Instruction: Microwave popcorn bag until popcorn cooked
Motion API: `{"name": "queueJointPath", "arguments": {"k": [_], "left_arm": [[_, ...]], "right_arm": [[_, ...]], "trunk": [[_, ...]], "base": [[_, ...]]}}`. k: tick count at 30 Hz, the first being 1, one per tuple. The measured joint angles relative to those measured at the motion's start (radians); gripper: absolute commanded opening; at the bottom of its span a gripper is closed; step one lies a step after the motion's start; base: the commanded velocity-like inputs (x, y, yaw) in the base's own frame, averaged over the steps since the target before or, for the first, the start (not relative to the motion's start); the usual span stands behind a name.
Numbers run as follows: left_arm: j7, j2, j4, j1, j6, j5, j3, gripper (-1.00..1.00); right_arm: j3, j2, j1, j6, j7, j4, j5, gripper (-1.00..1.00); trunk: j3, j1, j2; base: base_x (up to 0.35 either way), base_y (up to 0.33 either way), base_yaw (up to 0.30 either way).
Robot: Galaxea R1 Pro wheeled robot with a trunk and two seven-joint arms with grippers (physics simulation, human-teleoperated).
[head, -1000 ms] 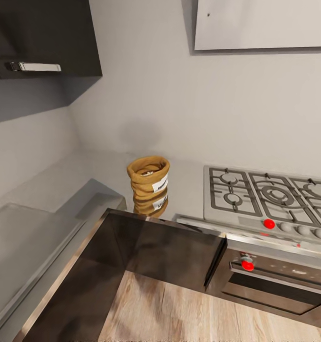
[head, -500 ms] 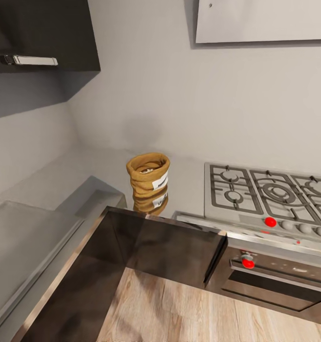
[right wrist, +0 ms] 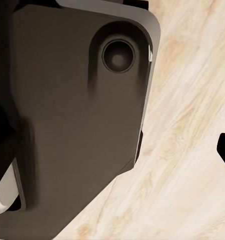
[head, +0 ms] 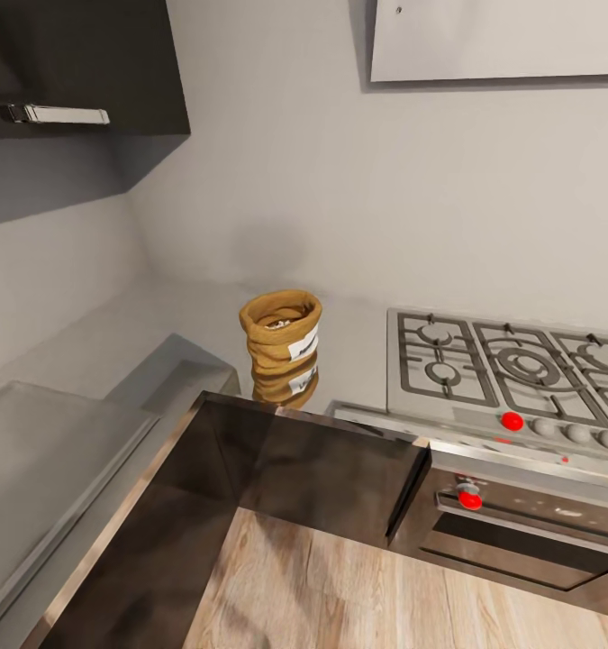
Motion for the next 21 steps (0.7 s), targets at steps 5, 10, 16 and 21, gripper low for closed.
{"name": "queueJointPath", "arguments": {"k": [5, 10, 16, 21], "left_arm": [[0.0, 0.0, 0.001, 0.0, 0.0, 0.0, 0.0, 1.0], [0.0, -0.001, 0.001, 0.0, 0.0, -0.001, 0.0, 1.0], [0.0, -0.001, 0.001, 0.0, 0.0, -0.001, 0.0, 1.0], [0.0, -0.001, 0.001, 0.0, 0.0, -0.001, 0.0, 1.0]], "right_arm": [[-0.002, 0.002, 0.0, 0.003, 0.005, 0.0, 0.002, 1.0], [-0.002, 0.002, 0.0, 0.001, 0.002, 0.0, 0.004, 1.0], [-0.002, 0.002, 0.0, 0.0, 0.0, 0.0, 0.004, 1.0], [-0.001, 0.0, 0.0, -0.001, 0.0, 0.0, 0.005, 1.0]], "trunk": [[0.0, 0.0, 0.0], [0.0, 0.0, 0.0], [0.0, 0.0, 0.0], [0.0, 0.0, 0.0]], "base": [[0.0, 0.0, 0.0], [0.0, 0.0, 0.192], [0.0, 0.0, 0.253], [0.0, 0.0, 0.041]]}}
